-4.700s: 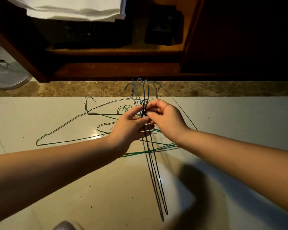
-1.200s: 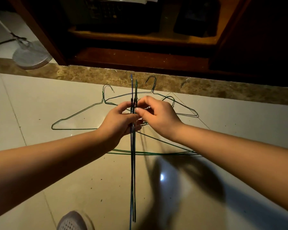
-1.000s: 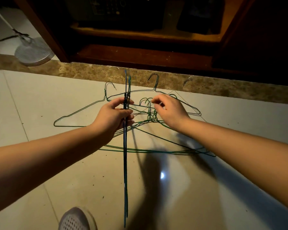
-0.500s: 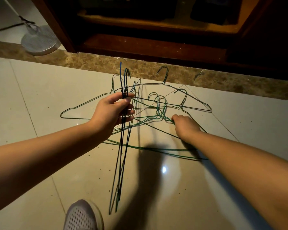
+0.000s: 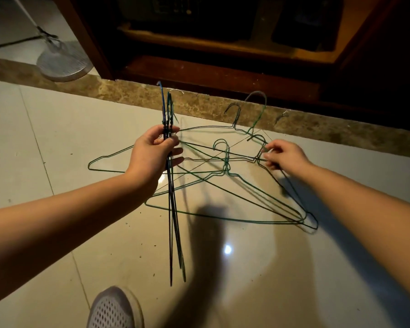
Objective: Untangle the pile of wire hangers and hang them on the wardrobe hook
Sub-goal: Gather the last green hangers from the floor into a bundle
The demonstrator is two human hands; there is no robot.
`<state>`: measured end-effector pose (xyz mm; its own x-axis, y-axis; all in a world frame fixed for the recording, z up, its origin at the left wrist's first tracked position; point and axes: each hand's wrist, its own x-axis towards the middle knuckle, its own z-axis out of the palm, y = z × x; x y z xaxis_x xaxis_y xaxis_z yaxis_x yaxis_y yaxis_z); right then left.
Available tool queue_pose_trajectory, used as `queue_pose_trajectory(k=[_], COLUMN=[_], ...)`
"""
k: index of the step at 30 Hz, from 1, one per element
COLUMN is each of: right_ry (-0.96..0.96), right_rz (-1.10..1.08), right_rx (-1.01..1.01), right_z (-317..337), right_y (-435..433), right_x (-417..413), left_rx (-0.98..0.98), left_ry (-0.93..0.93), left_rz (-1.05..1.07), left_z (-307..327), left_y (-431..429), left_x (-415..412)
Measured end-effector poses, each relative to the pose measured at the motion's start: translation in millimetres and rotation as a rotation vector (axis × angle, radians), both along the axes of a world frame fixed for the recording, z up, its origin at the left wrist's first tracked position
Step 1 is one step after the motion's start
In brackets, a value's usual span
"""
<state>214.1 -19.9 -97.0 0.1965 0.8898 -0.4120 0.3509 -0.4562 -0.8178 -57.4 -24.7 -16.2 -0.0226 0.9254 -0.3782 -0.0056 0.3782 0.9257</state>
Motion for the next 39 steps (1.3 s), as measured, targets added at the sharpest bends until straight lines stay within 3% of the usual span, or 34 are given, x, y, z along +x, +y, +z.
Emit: queue_pose_trajectory(k=[4, 11, 17, 33, 36, 39], right_ry=[0.166, 0.373, 0.393, 0.229, 0.008, -0.304], right_rz=[-0.089, -0.013, 0.112, 0.357, 0.255, 0.28], right_rx=[0.041, 0.053, 0.086, 0.168, 0.113, -0.094], right_z=[30, 59, 65, 47, 18, -19], right_y=[11, 9, -11, -17, -4, 1], right_x=[12, -30, -80, -85, -68, -46], left_rx=[0.005, -0.001, 0.01, -0.029, -0.054, -0.058], left_ry=[-0.04, -0.105, -0.178, -0.189, -0.168, -0.138], left_rz=[0.027, 0.006, 0.019, 0.007, 0.022, 0.031], left_z=[2, 5, 3, 5, 1, -1], left_y=[0, 1, 3, 0, -1, -1], left_x=[9, 28, 41, 43, 36, 27])
